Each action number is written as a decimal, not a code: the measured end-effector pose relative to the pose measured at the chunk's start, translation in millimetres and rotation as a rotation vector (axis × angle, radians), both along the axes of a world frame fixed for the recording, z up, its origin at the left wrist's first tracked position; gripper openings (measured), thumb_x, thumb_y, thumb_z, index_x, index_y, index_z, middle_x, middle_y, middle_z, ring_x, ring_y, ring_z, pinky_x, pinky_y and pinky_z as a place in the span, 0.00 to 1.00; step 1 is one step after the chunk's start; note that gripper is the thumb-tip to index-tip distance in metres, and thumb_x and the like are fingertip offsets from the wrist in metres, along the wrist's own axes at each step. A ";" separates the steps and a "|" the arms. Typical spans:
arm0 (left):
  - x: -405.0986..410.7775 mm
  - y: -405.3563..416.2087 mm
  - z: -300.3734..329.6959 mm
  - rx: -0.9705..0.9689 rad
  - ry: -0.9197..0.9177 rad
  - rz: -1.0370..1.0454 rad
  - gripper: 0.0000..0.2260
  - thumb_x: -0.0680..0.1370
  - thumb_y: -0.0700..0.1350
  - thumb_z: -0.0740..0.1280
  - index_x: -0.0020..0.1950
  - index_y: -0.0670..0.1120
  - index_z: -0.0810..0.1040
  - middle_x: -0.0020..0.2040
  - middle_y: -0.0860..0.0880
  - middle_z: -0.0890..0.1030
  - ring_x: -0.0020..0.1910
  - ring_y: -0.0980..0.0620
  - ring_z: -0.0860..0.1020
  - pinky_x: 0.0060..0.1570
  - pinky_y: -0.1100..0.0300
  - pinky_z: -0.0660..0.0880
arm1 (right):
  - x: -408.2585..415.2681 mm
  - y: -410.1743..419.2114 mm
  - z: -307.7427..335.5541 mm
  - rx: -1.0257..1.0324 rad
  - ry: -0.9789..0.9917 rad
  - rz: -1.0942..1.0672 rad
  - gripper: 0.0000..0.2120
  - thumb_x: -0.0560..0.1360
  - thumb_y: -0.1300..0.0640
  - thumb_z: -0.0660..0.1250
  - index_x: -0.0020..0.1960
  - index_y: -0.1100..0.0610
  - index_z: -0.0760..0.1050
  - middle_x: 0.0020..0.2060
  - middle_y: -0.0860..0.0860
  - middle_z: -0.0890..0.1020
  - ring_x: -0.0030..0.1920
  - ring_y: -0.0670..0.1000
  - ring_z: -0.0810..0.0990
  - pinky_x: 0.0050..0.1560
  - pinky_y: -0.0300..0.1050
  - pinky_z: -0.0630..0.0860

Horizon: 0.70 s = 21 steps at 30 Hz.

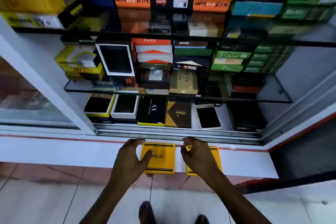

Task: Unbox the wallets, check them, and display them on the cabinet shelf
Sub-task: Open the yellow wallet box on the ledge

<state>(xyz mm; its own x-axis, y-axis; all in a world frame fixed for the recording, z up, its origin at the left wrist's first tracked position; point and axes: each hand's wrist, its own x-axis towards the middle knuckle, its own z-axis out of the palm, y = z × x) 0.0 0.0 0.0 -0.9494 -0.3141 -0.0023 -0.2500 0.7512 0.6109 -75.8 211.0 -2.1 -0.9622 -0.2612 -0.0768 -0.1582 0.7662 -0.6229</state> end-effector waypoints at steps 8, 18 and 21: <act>-12.5 -6.4 -55.0 0.189 -0.358 0.120 0.15 0.69 0.59 0.63 0.33 0.48 0.73 0.33 0.50 0.76 0.38 0.50 0.75 0.39 0.60 0.65 | -15.5 -37.9 -47.9 0.130 -0.516 -0.024 0.12 0.74 0.60 0.61 0.40 0.68 0.78 0.46 0.63 0.85 0.47 0.57 0.83 0.51 0.41 0.79; -24.6 -9.5 -48.7 0.475 -0.377 0.278 0.22 0.65 0.56 0.68 0.51 0.43 0.84 0.42 0.47 0.80 0.44 0.46 0.78 0.53 0.50 0.77 | -33.5 -46.5 -40.3 -0.016 -0.748 -0.151 0.05 0.72 0.61 0.66 0.38 0.60 0.72 0.30 0.56 0.78 0.31 0.54 0.80 0.41 0.46 0.82; -26.4 -10.6 -45.7 0.515 -0.387 0.302 0.15 0.72 0.49 0.72 0.54 0.41 0.82 0.45 0.46 0.78 0.46 0.46 0.76 0.55 0.46 0.78 | -37.7 -42.6 -40.2 -0.122 -0.821 -0.213 0.06 0.72 0.61 0.70 0.41 0.59 0.72 0.32 0.55 0.76 0.31 0.52 0.77 0.37 0.45 0.80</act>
<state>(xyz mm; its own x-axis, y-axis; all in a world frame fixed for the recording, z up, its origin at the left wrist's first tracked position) -26.4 -10.6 -45.7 -0.7222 -0.4313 -0.5408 -0.6725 0.2548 0.6948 -113.5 168.3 -42.3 -0.6432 -0.1332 -0.7540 0.5190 0.6482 -0.5572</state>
